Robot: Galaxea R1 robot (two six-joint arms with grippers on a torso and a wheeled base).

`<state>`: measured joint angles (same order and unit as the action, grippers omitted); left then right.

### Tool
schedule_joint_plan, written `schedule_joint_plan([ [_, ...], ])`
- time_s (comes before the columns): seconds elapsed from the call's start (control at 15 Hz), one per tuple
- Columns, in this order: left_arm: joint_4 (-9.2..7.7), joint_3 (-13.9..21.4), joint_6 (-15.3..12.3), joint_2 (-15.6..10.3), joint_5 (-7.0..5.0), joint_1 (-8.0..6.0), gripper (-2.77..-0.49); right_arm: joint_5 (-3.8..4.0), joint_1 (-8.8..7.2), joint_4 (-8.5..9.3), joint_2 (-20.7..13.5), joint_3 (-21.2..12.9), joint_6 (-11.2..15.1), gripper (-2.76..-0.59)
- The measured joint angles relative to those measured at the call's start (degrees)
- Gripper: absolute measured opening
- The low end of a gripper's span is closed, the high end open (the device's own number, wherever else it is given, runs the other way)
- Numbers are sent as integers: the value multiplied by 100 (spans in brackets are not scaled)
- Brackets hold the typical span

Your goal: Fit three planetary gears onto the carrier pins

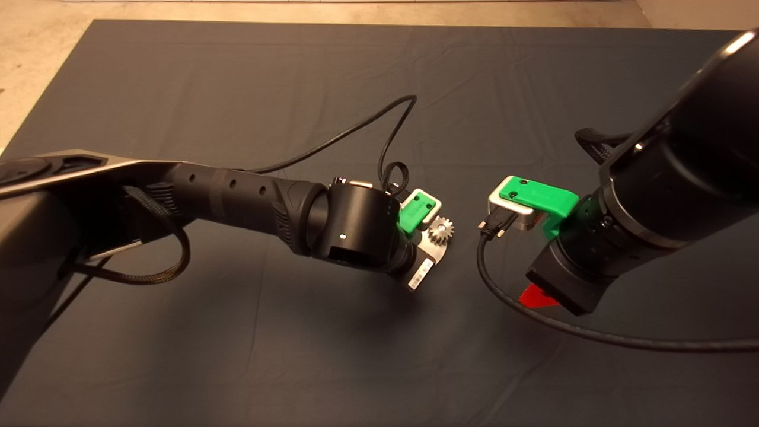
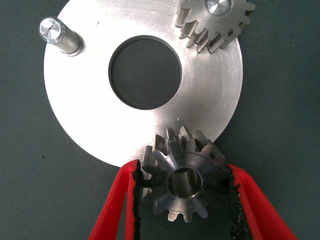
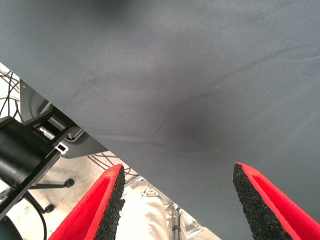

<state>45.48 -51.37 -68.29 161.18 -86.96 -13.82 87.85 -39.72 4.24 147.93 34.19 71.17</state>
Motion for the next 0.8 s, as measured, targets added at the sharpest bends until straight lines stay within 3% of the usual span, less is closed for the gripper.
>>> schedule_joint_plan([
  [0.6,134,-2,116,-44,2,2,-241,-2,0,2,2,0,0,-176],
  [0.8,171,-2,129,-74,5,0,-241,-66,0,6,0,0,0,-176],
])
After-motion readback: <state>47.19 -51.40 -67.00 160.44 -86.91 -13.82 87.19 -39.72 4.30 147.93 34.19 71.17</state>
